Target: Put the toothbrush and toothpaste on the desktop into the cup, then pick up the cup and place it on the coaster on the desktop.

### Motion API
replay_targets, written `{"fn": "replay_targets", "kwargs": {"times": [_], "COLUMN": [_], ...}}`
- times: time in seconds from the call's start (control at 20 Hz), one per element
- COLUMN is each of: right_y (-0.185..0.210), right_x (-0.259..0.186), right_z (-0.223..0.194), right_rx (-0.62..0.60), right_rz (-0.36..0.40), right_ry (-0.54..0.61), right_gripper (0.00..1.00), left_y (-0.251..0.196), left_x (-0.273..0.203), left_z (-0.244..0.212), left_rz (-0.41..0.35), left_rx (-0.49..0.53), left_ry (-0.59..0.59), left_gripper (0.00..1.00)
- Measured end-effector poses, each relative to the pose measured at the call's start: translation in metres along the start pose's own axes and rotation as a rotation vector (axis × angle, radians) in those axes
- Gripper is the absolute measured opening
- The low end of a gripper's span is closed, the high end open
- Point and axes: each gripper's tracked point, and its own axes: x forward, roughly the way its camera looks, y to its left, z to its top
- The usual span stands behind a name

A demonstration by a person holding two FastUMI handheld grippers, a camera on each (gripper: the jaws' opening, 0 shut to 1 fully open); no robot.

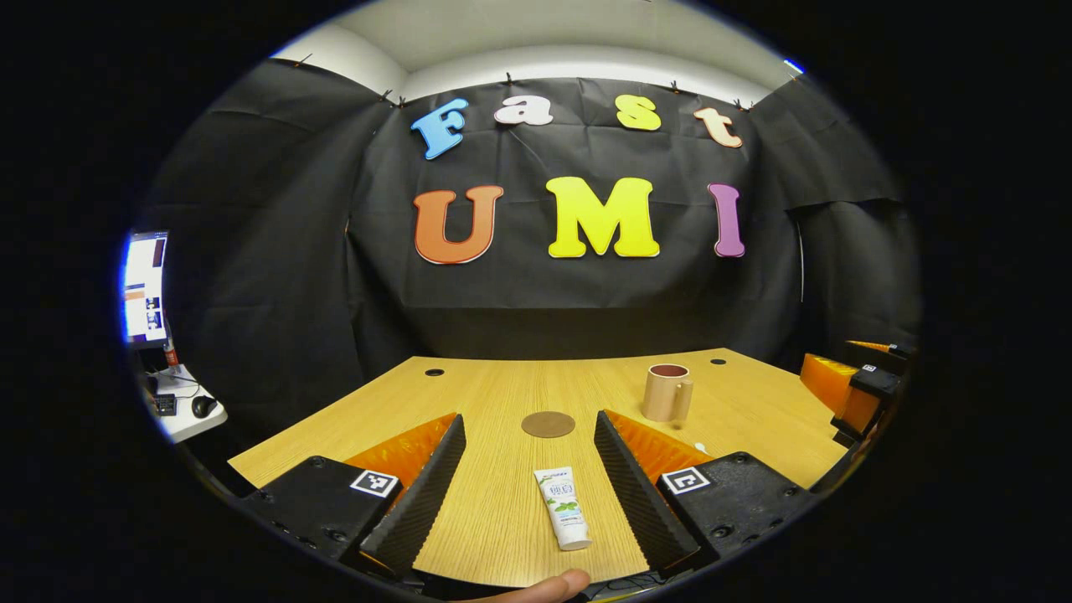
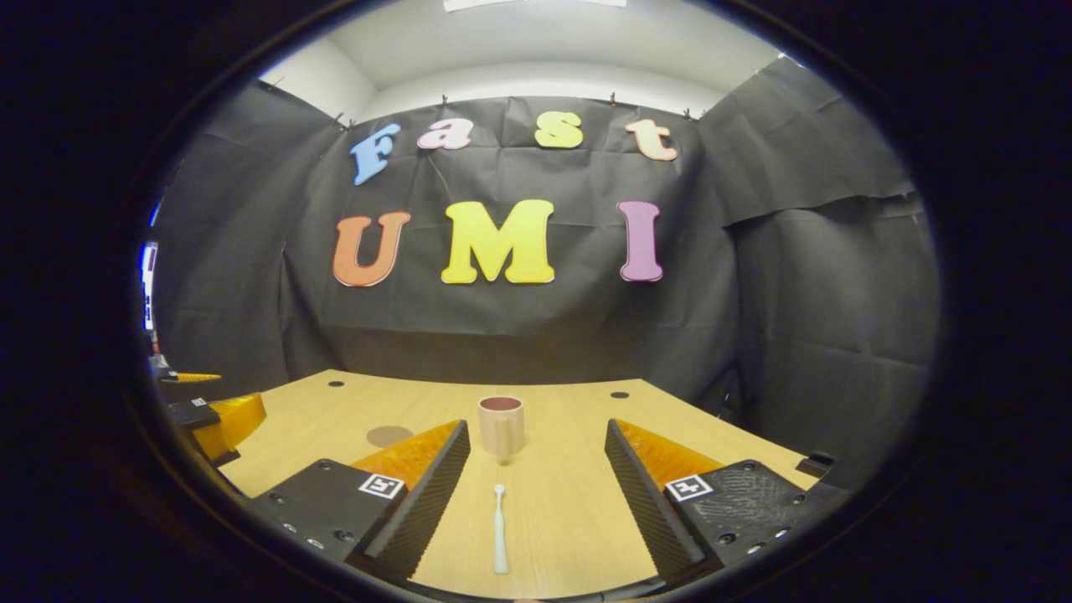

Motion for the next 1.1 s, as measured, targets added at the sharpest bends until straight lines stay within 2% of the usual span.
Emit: {"fn": "replay_targets", "kwargs": {"times": [0.55,0.75,0.95,1.1], "right_y": [0.009,0.014,0.019,0.02], "right_x": [0.013,0.025,0.043,0.056], "right_z": [-0.027,-0.043,-0.068,-0.1], "right_rx": [-0.027,-0.074,-0.144,-0.118], "right_rz": [0.018,0.047,0.091,0.108], "right_ry": [0.057,0.089,0.162,0.254], "right_gripper": [0.96,0.96,0.96,0.96], "left_y": [-0.005,0.002,-0.001,-0.002], "left_x": [-0.004,0.005,0.026,0.042], "left_z": [-0.003,-0.006,-0.016,-0.035], "left_rz": [-0.02,0.011,0.031,0.037], "left_rx": [-0.018,-0.007,-0.059,-0.051], "left_ry": [0.006,0.008,0.039,0.082], "left_gripper": [0.98,0.98,0.98,0.98]}}
